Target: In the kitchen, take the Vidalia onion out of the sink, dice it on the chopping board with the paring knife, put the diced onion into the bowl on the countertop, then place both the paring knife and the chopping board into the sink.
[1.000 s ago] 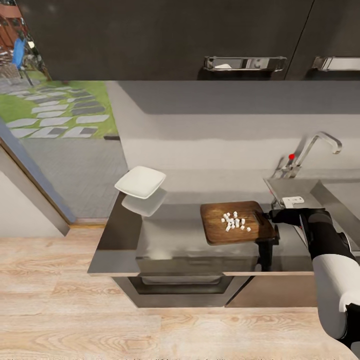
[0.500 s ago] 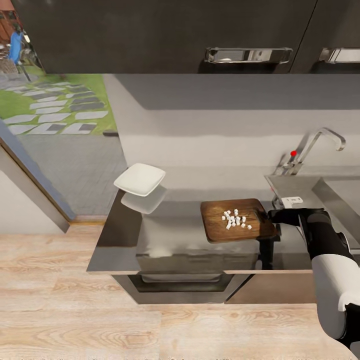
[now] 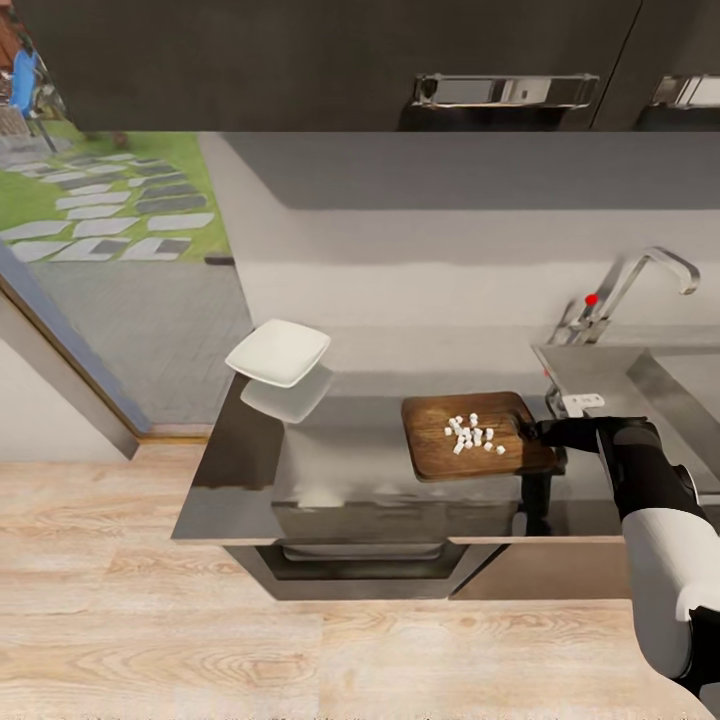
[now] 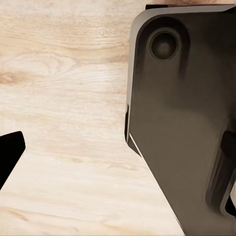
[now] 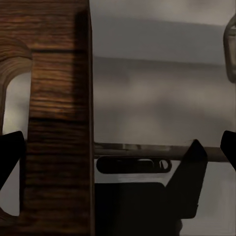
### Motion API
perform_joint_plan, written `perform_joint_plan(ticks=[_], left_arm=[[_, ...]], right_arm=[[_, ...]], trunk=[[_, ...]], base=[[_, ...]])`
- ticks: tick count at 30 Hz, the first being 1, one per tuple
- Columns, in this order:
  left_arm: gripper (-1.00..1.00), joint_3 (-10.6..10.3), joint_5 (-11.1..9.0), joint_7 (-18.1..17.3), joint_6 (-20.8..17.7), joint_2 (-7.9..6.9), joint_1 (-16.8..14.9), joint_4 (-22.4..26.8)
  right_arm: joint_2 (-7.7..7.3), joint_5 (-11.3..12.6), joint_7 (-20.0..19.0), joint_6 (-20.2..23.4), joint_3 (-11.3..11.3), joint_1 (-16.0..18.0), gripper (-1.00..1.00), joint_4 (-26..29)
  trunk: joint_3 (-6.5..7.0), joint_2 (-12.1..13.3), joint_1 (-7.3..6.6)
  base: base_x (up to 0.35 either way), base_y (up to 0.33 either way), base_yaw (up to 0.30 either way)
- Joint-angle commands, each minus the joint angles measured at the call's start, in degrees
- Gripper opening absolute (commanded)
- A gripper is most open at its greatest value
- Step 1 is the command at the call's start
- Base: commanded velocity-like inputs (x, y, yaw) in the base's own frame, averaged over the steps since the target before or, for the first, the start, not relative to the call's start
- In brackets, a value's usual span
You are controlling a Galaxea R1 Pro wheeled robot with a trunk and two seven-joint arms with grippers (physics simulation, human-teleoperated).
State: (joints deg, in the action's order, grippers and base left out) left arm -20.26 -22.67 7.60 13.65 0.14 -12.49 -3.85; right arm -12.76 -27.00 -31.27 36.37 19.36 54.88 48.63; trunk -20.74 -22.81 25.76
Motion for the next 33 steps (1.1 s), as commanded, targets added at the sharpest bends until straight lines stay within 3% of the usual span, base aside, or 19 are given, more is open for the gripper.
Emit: perform_joint_plan(ticks=[1, 12, 17, 26, 33], left_arm=[[1.0, -0.49, -0.35, 0.04, 0.32, 0.04, -0.08, -0.21], [1.0, -0.49, -0.35, 0.04, 0.32, -0.05, -0.08, -0.2], [1.0, -0.49, -0.35, -0.15, 0.32, -0.32, 0.01, -0.28], [1.0, -0.49, -0.35, -0.14, 0.32, -0.32, 0.01, -0.28], [1.0, -0.49, -0.35, -0.17, 0.32, -0.32, 0.01, -0.29]], right_arm=[[0.02, -0.6, -0.55, 0.11, 0.15, 0.05, 1.0, 0.07], [-0.02, -0.64, -0.58, 0.11, 0.14, 0.05, 1.0, -0.1], [1.58, -0.28, 1.1, -0.04, 0.21, -0.04, 1.0, 0.0], [4.32, -0.63, -0.95, -0.32, 0.32, -0.04, 1.0, 0.5], [4.33, -0.69, -0.92, -0.33, 0.41, -0.04, 1.0, 0.54]], trunk=[[-0.18, -0.1, 0.03], [-0.41, -0.1, 0.03], [-0.4, -0.1, 0.03], [-0.4, -0.1, 0.03], [-0.4, -0.1, 0.03]], base=[[0.0, 0.0, 0.0], [0.0, 0.0, 0.0], [0.0, 0.0, 0.0], [0.0, 0.0, 0.0], [0.0, 0.0, 0.0]])
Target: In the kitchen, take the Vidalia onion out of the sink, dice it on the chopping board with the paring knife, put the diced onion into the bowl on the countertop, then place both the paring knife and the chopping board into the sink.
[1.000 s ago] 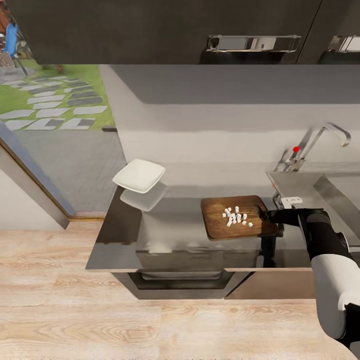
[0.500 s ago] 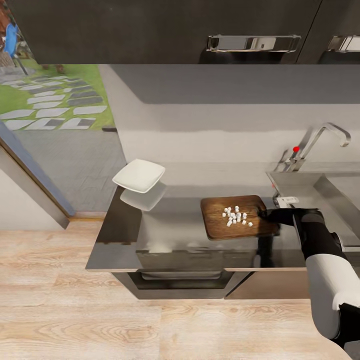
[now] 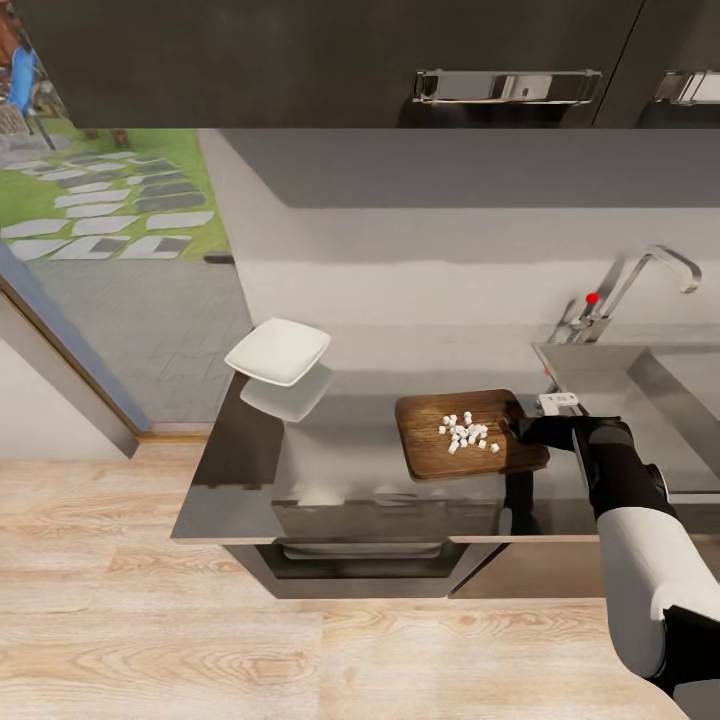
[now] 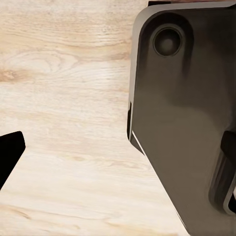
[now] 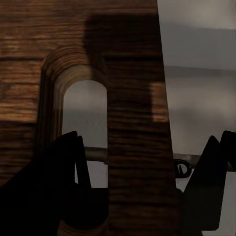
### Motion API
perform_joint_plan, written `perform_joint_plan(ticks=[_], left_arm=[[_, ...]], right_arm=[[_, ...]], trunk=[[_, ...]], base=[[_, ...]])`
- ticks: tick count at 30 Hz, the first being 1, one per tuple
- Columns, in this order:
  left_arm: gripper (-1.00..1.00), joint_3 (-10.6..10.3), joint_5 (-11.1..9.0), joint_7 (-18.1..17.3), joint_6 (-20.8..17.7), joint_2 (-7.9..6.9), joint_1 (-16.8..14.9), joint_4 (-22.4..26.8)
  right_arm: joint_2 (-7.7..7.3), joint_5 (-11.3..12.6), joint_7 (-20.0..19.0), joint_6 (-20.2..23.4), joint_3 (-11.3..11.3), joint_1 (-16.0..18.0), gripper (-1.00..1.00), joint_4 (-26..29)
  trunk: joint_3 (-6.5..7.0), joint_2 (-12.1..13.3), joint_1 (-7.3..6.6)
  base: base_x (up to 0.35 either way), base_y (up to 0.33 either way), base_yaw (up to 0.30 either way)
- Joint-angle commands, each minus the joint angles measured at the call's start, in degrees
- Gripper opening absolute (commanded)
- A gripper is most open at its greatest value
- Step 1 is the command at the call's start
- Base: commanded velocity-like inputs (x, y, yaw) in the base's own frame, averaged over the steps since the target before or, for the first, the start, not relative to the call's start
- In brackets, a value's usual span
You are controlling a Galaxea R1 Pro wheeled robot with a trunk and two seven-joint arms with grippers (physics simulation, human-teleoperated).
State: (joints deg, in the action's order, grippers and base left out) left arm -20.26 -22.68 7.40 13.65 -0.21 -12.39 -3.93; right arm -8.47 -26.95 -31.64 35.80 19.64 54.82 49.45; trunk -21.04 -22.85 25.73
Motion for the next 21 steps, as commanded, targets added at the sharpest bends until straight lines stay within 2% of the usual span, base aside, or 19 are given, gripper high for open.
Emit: perform_joint_plan(ticks=[1, 10, 11, 21], left_arm=[[1.0, -0.48, -0.35, 0.04, 0.32, 0.04, -0.09, -0.2], [1.0, -0.48, -0.35, 0.06, 0.32, 0.04, -0.09, -0.21], [1.0, -0.48, -0.35, 0.06, 0.32, 0.04, -0.09, -0.21], [1.0, -0.48, -0.35, 0.06, 0.32, 0.04, -0.09, -0.23]], right_arm=[[0.03, -0.74, -0.54, 0.23, 0.13, 0.02, 1.0, -0.28], [0.03, -0.74, -0.53, 0.23, 0.13, 0.02, 1.0, -0.27], [0.03, -0.74, -0.51, 0.23, 0.13, 0.02, 1.0, -5.05], [0.03, -0.74, -0.41, 0.23, 0.13, 0.02, 1.0, -5.0]], trunk=[[-0.1, -0.07, 0.05], [-0.1, -0.07, 0.05], [-0.1, -0.07, 0.05], [-0.1, -0.07, 0.05]], base=[[0.0, 0.0, 0.0], [0.0, 0.0, 0.0], [0.0, 0.0, 0.0], [0.0, 0.0, 0.0]])
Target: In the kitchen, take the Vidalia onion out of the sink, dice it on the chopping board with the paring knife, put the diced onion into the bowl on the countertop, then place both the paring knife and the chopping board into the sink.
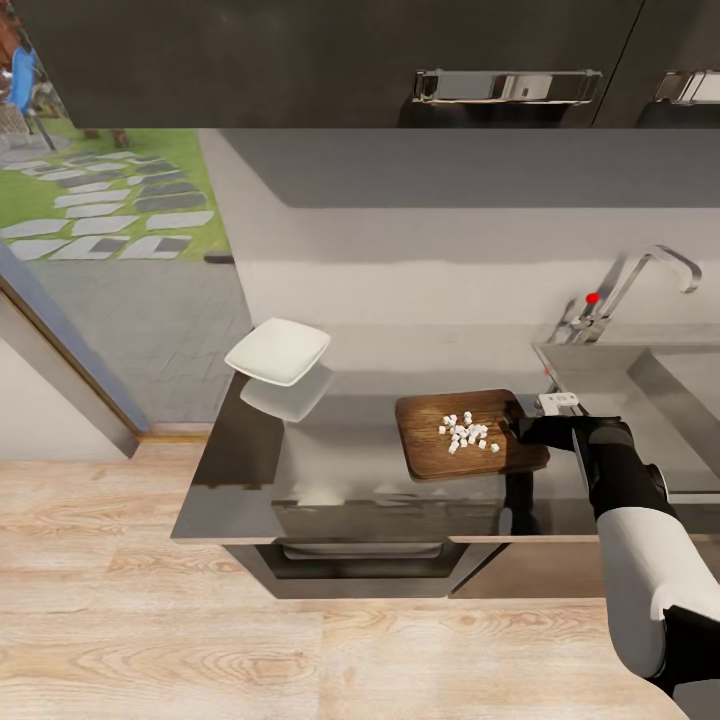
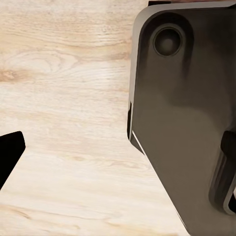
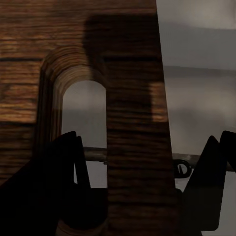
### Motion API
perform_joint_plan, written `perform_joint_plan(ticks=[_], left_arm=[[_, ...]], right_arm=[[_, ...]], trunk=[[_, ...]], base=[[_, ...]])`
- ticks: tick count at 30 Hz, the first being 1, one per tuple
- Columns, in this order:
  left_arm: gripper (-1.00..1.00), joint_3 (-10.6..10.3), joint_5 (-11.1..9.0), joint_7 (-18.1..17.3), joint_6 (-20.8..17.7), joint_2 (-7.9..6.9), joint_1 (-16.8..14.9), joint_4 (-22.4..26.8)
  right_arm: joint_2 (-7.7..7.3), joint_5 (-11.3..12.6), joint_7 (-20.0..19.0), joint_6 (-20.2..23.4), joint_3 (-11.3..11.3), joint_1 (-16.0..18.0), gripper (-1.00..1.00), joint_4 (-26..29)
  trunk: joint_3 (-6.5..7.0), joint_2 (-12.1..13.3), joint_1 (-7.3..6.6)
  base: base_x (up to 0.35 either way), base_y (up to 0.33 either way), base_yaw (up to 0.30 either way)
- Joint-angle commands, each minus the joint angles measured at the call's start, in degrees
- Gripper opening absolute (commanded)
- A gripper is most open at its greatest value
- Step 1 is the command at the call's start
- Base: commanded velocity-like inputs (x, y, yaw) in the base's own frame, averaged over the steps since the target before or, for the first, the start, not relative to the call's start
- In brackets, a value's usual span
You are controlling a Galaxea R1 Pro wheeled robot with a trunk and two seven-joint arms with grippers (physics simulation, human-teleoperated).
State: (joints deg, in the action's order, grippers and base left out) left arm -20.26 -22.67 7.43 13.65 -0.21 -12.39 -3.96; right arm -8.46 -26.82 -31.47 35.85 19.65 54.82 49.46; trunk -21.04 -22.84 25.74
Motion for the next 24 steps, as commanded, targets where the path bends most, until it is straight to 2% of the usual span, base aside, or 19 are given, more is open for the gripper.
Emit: perform_joint_plan(ticks=[1, 4, 5, 24], left_arm=[[1.0, -0.48, -0.35, 0.04, 0.32, 0.04, -0.09, -0.19], [1.0, -0.48, -0.35, 0.04, 0.32, 0.04, -0.09, -0.2], [1.0, -0.48, -0.35, 0.04, 0.32, 0.04, -0.09, -0.2], [1.0, -0.48, -0.35, 0.03, 0.32, 0.04, -0.09, -0.22]], right_arm=[[0.02, -0.87, -0.59, 0.19, 0.13, 0.03, 1.0, -5.01], [0.01, -0.9, -0.57, 0.19, 0.13, 0.03, 1.0, -5.0], [0.01, -0.92, -0.55, 0.19, 0.14, 0.03, -1.0, -4.99], [0.0, -0.96, -0.52, 0.28, 0.22, 0.03, -1.0, -4.9]], trunk=[[-0.1, -0.07, 0.05], [-0.1, -0.07, 0.05], [-0.1, -0.07, 0.05], [-0.1, -0.07, 0.05]], base=[[0.0, 0.0, 0.0], [0.0, 0.0, 0.0], [0.0, 0.0, 0.0], [0.0, 0.0, 0.0]])
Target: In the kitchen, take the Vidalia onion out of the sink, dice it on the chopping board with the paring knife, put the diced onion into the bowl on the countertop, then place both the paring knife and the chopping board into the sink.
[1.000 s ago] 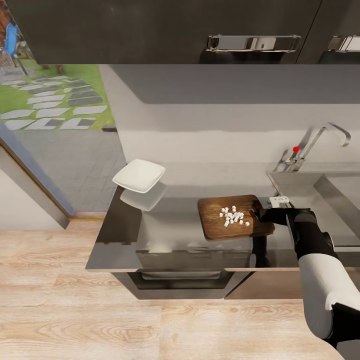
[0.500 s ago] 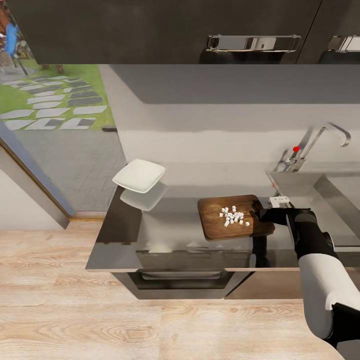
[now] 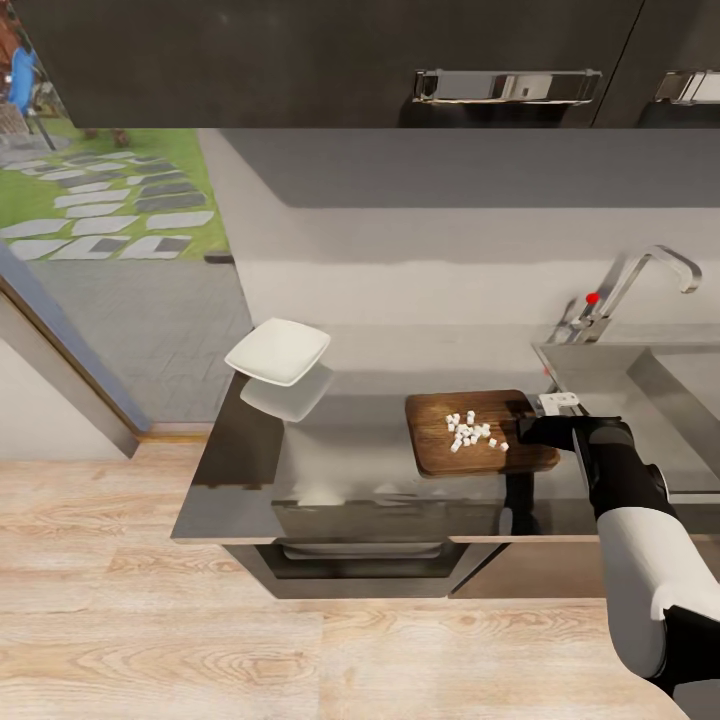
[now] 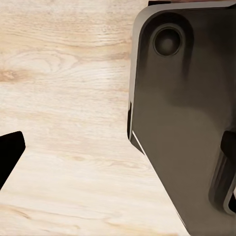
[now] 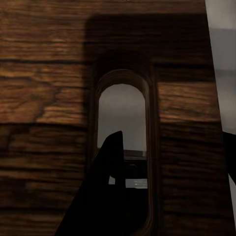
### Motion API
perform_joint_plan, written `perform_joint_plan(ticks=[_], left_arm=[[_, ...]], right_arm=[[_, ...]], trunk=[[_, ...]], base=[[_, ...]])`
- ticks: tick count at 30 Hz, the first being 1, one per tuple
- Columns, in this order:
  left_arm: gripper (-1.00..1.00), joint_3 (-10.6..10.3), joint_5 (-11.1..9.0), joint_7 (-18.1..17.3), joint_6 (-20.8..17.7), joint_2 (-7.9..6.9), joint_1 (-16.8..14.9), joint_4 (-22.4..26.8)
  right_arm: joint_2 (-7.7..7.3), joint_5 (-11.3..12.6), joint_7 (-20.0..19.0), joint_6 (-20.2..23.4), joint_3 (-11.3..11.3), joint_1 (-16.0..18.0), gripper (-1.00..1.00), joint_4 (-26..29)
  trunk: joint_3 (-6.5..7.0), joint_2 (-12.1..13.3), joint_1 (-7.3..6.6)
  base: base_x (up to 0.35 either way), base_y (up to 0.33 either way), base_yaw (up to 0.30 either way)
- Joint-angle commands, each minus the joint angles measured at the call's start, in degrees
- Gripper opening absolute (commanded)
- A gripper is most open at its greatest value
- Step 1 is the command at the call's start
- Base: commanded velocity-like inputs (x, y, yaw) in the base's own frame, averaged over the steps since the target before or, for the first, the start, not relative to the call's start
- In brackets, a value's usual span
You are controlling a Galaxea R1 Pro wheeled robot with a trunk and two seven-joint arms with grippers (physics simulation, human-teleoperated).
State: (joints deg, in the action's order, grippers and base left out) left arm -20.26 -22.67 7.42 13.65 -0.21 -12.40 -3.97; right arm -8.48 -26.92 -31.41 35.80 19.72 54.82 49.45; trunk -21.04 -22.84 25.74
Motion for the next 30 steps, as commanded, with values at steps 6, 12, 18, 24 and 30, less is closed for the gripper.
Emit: perform_joint_plan(ticks=[6, 12, 18, 24, 30], left_arm=[[1.0, -0.48, -0.36, 0.04, 0.32, 0.04, -0.08, -0.18], [1.0, -0.48, -0.36, 0.01, 0.32, 0.04, -0.08, -0.16], [1.0, -0.48, -0.36, 0.03, 0.32, 0.04, -0.08, -0.18], [1.0, -0.48, -0.36, 0.03, 0.32, 0.04, -0.08, -0.17], [1.0, -0.48, -0.36, 0.05, 0.32, 0.04, -0.08, -0.18]], right_arm=[[0.03, -0.85, -0.53, 0.36, 0.14, 0.03, -1.0, -4.89], [0.04, -0.85, -0.07, 0.63, 0.14, 0.03, -1.0, -4.82], [0.04, -0.85, 0.03, 0.67, 0.07, 0.03, -1.0, -4.8], [0.04, -0.85, 0.03, 0.68, 0.05, 0.03, -1.0, -4.8], [0.04, -0.85, 0.03, 0.67, 0.05, 0.03, -1.0, -4.8]], trunk=[[-0.1, -0.08, 0.04], [0.15, -0.08, 0.04], [0.67, -0.08, 0.04], [1.21, -0.08, 0.04], [1.76, -0.08, 0.04]], base=[[0.0, 0.0, 0.0], [0.0, 0.0, 0.0], [0.0, 0.0, 0.0], [0.0, 0.0, 0.0], [0.0, 0.0, 0.0]])
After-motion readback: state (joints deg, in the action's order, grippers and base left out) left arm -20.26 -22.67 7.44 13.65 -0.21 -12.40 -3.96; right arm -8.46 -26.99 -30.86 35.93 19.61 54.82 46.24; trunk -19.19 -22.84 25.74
